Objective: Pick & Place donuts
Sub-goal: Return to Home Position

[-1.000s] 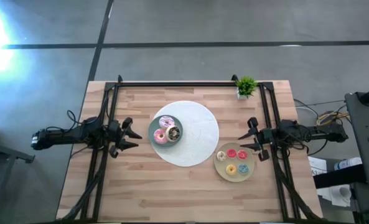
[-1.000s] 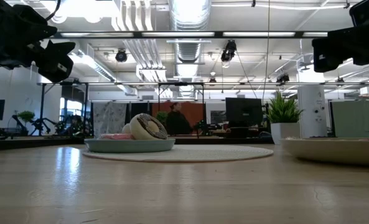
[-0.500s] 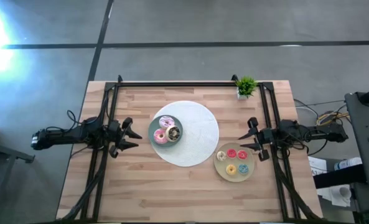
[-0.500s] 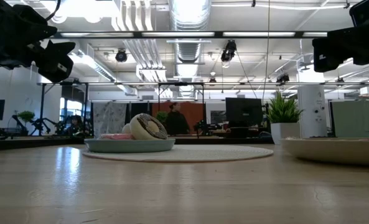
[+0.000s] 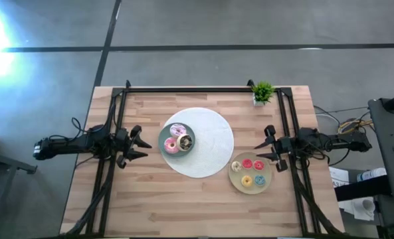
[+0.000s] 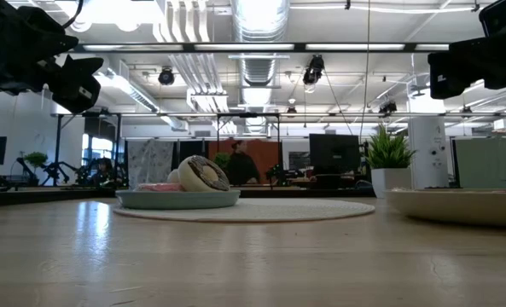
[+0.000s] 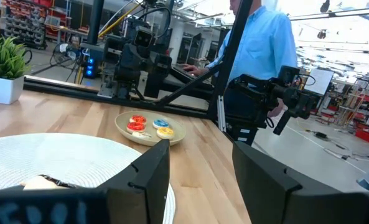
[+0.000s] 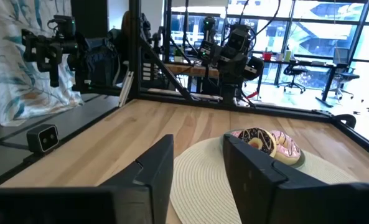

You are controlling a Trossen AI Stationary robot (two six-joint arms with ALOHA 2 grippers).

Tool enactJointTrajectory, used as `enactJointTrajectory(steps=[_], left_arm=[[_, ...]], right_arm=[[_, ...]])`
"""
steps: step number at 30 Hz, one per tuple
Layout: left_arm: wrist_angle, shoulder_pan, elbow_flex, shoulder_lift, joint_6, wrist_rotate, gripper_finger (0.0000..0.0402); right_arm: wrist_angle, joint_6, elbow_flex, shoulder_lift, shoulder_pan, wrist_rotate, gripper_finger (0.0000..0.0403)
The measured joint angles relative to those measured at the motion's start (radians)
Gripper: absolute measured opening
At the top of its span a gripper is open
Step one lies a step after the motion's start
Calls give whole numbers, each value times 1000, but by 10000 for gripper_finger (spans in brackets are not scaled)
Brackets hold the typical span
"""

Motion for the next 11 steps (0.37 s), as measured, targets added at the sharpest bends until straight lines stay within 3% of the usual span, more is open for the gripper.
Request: enactJointTrajectory(steps=[11], left_arm=[[0,0,0,0,0,0,149]], right_arm=[[0,0,0,0,0,0,121]])
